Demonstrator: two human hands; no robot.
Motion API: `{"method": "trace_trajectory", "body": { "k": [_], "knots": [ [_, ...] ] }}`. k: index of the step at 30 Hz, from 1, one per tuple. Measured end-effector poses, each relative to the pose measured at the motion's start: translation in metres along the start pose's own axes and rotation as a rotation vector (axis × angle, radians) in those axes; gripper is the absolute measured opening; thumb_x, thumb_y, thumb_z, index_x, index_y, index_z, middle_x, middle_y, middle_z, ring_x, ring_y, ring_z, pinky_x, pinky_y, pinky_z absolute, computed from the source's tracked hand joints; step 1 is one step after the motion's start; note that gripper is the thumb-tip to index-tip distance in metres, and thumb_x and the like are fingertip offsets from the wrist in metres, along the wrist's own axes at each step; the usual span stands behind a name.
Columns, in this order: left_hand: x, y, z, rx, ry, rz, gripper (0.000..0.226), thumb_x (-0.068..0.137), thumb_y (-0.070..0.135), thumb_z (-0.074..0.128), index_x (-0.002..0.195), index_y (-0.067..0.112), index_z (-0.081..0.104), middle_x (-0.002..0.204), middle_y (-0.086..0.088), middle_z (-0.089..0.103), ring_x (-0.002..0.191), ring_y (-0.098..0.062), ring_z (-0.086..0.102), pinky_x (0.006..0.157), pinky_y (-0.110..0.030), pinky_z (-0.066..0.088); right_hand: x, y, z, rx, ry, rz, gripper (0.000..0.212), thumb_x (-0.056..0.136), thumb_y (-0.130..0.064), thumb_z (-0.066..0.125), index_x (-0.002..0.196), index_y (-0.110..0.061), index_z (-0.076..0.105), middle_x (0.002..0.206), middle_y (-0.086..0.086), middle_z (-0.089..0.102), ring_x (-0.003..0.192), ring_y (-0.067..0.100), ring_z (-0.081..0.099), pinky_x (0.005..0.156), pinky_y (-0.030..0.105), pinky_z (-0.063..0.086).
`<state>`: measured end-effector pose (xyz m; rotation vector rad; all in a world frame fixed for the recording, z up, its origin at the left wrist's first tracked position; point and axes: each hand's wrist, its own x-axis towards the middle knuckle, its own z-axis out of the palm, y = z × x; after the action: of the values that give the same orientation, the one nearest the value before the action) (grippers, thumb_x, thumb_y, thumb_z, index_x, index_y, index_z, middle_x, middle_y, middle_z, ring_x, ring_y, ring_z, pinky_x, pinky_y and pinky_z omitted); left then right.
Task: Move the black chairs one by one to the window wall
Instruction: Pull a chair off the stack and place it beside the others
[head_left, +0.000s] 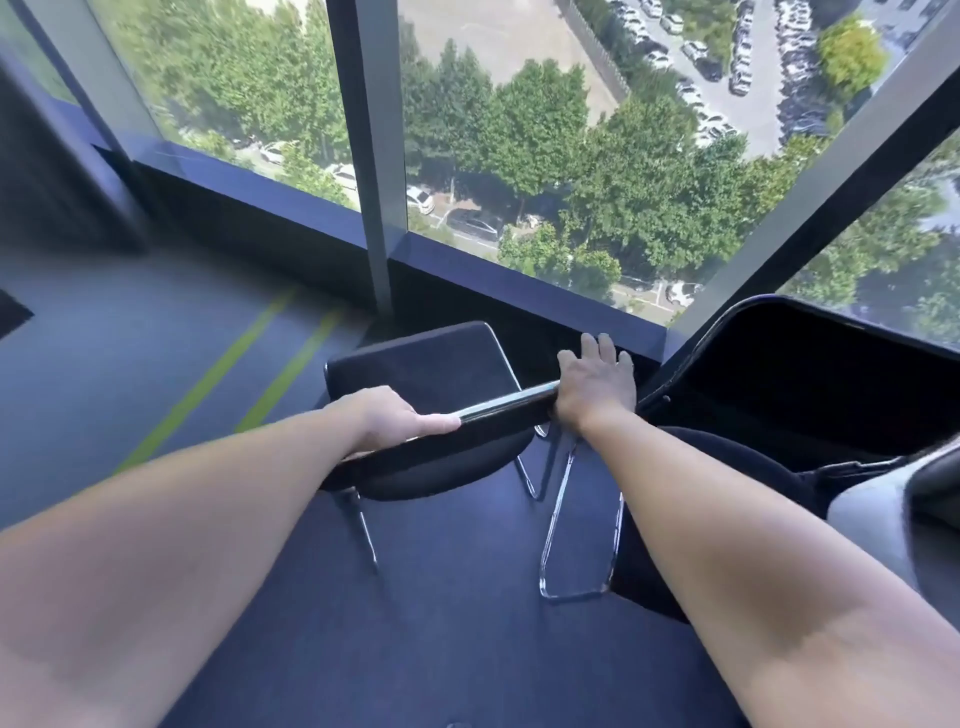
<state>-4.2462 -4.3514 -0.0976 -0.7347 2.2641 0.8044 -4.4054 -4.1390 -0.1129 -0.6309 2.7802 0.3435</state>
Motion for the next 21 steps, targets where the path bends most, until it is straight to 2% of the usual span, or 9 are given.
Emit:
{"method": "trace_trajectory", "body": {
  "k": [2,4,6,7,10,13,16,19,21],
  "knots": [
    [0.005,-0.004,-0.008,0.027,-0.102,0.048,0.084,0.052,0.098,0.050,0.111,0.042,0.073,0.115,0.017,0.066,0.107,-0.013,0.062,0.103,-0.037,0.046,-0.016,0.004,0.008,0.203,0.027,0.050,0.081,0.083,-0.012,0.057,0.155,-0.021,0.021,0.167,0.013,-0.005,0.154,0.032,-0.009,0.125,0.046,0.004],
    [0.011,-0.006,-0.008,0.040,-0.111,0.105,0.081,0.055,0.096,0.049,0.116,0.046,0.070,0.119,0.020,0.064,0.114,-0.010,0.059,0.107,-0.036,0.042,-0.031,0.010,0.016,0.459,0.106,0.129,0.092,0.084,-0.014,0.057,0.160,-0.016,0.004,0.167,0.011,-0.016,0.154,0.029,-0.015,0.125,0.041,0.003],
    [0.016,-0.007,-0.006,-0.027,-0.088,0.157,0.071,0.059,0.092,0.050,0.111,0.049,0.071,0.119,0.021,0.065,0.116,-0.008,0.058,0.107,-0.033,0.040,-0.038,0.015,0.021,0.830,0.133,0.259,0.091,0.088,-0.020,0.059,0.160,-0.009,0.003,0.168,0.011,-0.005,0.155,0.025,0.000,0.124,0.036,0.010],
    [0.017,-0.008,-0.003,-0.076,-0.091,0.170,0.064,0.061,0.090,0.052,0.108,0.050,0.071,0.119,0.022,0.065,0.117,-0.007,0.057,0.108,-0.033,0.039,-0.037,0.017,0.022,1.031,0.121,0.326,0.087,0.090,-0.024,0.060,0.159,-0.007,0.009,0.167,0.012,0.011,0.153,0.025,0.015,0.122,0.035,0.018],
    [0.018,-0.013,0.004,-0.170,-0.116,0.172,0.048,0.069,0.084,0.058,0.103,0.054,0.071,0.117,0.025,0.064,0.118,-0.006,0.057,0.110,-0.035,0.038,-0.026,0.018,0.021,1.369,0.036,0.496,0.061,0.093,-0.036,0.063,0.140,-0.004,0.041,0.136,0.013,0.054,0.124,0.030,0.051,0.108,0.040,0.039],
    [0.015,-0.013,0.008,-0.215,-0.123,0.140,0.048,0.068,0.085,0.059,0.104,0.055,0.072,0.116,0.025,0.065,0.116,-0.007,0.058,0.110,-0.036,0.039,-0.013,0.012,0.022,1.541,0.037,0.538,0.051,0.087,-0.037,0.070,0.123,-0.006,0.049,0.116,0.008,0.061,0.106,0.026,0.061,0.098,0.040,0.048],
    [0.012,0.000,0.014,-0.303,-0.106,0.095,0.049,0.067,0.084,0.063,0.105,0.055,0.073,0.114,0.024,0.066,0.109,-0.005,0.061,0.103,-0.030,0.043,0.008,0.014,0.019,1.651,0.025,0.507,0.056,0.074,-0.038,0.072,0.118,-0.011,0.050,0.110,0.008,0.063,0.101,0.029,0.067,0.096,0.050,0.054],
    [0.011,0.017,0.028,-0.383,-0.059,0.098,0.039,0.077,0.075,0.063,0.108,0.052,0.073,0.111,0.024,0.068,0.106,-0.003,0.062,0.092,-0.021,0.041,0.034,0.021,0.006,1.674,0.022,0.417,0.035,0.091,-0.022,0.068,0.117,-0.010,0.048,0.105,0.008,0.060,0.092,0.025,0.065,0.092,0.050,0.057],
    [0.013,0.028,0.037,-0.420,-0.055,0.095,0.046,0.075,0.078,0.063,0.111,0.051,0.072,0.114,0.022,0.068,0.109,-0.005,0.062,0.095,-0.022,0.043,0.057,0.022,-0.003,1.626,0.024,0.370,0.037,0.092,-0.021,0.065,0.123,-0.008,0.052,0.110,0.014,0.062,0.095,0.030,0.066,0.089,0.054,0.058]
  ]
}}
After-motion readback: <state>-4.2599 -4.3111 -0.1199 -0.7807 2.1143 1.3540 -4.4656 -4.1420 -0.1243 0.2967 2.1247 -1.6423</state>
